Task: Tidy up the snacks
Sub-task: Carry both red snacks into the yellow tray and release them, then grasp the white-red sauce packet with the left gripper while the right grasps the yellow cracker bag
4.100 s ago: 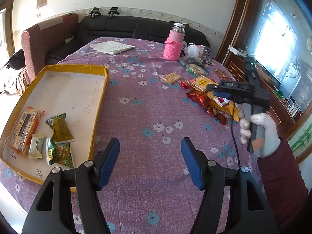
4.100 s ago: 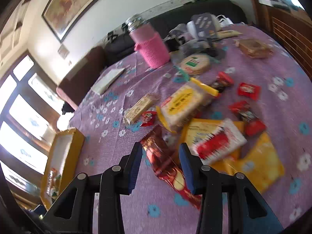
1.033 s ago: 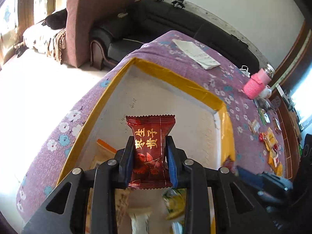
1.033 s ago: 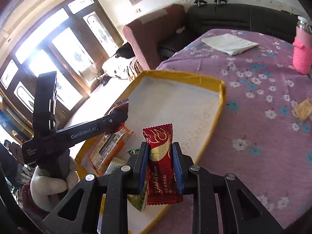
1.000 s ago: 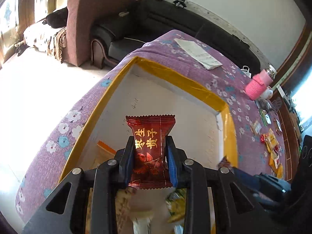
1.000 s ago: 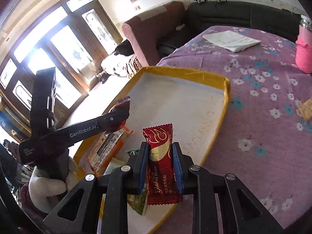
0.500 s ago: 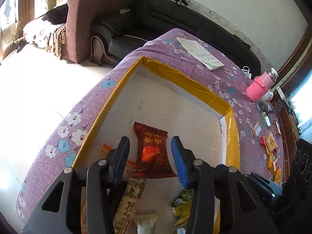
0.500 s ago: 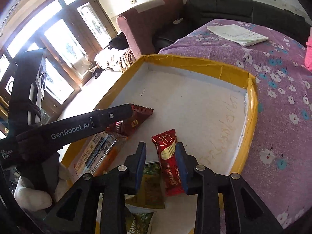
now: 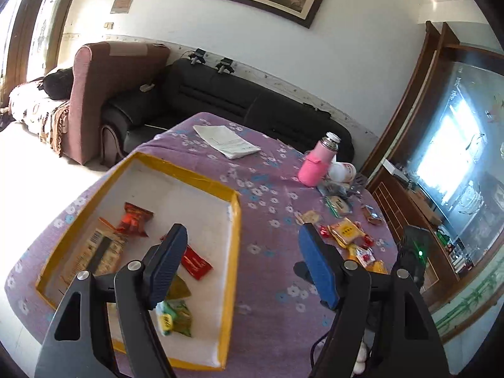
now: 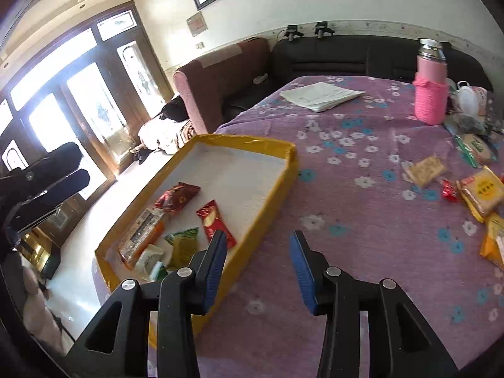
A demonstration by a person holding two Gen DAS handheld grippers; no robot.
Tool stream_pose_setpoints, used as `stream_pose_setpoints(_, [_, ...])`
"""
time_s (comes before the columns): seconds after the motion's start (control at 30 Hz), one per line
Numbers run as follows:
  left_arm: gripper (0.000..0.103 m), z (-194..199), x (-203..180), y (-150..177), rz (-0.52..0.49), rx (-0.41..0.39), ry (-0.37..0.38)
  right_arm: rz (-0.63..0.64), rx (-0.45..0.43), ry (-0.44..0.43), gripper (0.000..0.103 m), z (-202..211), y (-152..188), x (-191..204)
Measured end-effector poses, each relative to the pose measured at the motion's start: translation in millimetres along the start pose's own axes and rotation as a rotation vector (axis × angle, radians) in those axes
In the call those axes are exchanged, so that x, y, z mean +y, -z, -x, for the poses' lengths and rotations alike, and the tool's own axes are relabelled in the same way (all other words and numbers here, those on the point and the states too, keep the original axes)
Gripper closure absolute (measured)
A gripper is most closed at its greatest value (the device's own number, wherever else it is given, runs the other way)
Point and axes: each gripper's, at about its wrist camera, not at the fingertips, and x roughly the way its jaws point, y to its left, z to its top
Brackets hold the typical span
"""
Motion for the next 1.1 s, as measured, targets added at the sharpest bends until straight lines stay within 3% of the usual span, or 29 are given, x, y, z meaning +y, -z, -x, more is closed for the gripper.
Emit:
stream_pose_setpoints(0.1, [0.030, -5.8, -25.2, 23.2, -0.021, 0.023, -0.001, -0.083, -0.027, 0.073, 0.060, 32.5, 8.9, -57.7])
stream_pose_setpoints(0.3, [0.030, -28.6, -65.8, 64.5, -0.153, 0.062, -0.045, -0.319, -0.128, 0.279, 0.056, 105.1, 15.4, -192.5])
stream_pose_setpoints(0.4, [0.030, -40.4, -74.0, 72.6, -0.149, 0.112, -0.018, -0.366, -0.113, 0.340, 0.056, 111.3, 14.6, -234.9])
stream_pose_setpoints(0.47, [0.030, -45.4, -78.3, 77.5, -0.148, 0.138, -0.009, -0.395, -0.095, 0.330, 0.056, 105.2, 12.5, -251.5])
stream_pose_setpoints(0.63, [0.030, -52.8, -82.9, 80.7, -0.141, 0.163, -0.009, -0.386, -0.055, 0.363, 0.056, 75.5, -3.2, -266.6])
stream_pose_setpoints(0.77, [0.030, -56.0, -80.5, 80.5, -0.122, 0.173, -0.001, -0.392, 0.044, 0.427, 0.056, 41.1, -17.4, -280.3])
stream_pose_setpoints(0.83, [0.030, -58.4, -78.5, 80.6, -0.116, 0.180, 0.001, -0.388, 0.103, 0.414, 0.061, 26.8, -16.2, -280.1])
stream_pose_setpoints(0.9, [0.030, -61.7, -75.8, 81.3, -0.109, 0.188, 0.002, -0.349, 0.108, 0.433, 0.065, 24.7, -11.8, -267.8])
stream_pose_setpoints(0.93, [0.030, -63.4, -74.4, 81.9, -0.103, 0.195, 0.005, -0.333, 0.133, 0.384, 0.068, 22.2, -8.6, -256.7])
stream_pose_setpoints(1.0, [0.030, -67.4, -72.0, 83.3, -0.091, 0.211, 0.014, -0.304, 0.164, 0.306, 0.084, 20.5, -2.1, -236.4])
stream_pose_setpoints(1.1, [0.030, -69.1, -70.8, 86.4, -0.086, 0.229, 0.029, -0.250, 0.239, 0.128, 0.085, 15.4, 10.4, -204.1])
